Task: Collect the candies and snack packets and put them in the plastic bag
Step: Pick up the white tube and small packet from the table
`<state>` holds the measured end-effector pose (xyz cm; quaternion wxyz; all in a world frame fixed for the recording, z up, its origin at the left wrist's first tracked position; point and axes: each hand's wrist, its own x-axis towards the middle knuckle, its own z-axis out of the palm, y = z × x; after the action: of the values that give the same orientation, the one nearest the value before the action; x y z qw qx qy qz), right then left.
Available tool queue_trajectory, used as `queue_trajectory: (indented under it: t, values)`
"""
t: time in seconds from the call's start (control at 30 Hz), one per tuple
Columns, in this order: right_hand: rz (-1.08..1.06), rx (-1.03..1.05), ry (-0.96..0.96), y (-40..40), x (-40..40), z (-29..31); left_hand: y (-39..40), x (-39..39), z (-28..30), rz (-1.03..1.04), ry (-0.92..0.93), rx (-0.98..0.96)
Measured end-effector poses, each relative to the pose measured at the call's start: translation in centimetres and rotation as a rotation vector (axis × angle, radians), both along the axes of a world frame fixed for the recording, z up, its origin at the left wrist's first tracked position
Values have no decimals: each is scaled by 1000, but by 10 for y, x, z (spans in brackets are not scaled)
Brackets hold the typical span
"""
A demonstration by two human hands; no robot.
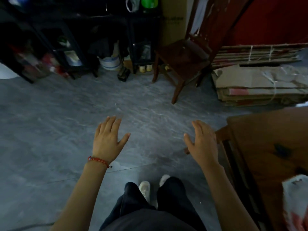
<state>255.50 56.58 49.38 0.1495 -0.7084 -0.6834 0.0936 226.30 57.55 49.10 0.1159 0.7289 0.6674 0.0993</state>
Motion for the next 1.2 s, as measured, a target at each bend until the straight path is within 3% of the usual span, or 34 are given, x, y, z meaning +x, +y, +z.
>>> queue_trajectory:
  t: [0.3, 0.7, 1.2]
  values:
    - [-10, 23, -8, 128, 3, -14, 127, 5, -13, -25, 7, -28]
    - [-133, 30, -16, 300, 54, -1, 334, 72, 12, -209, 26, 27]
    - [-869, 70, 21, 333, 121, 0, 548, 248, 10, -908, 12, 65]
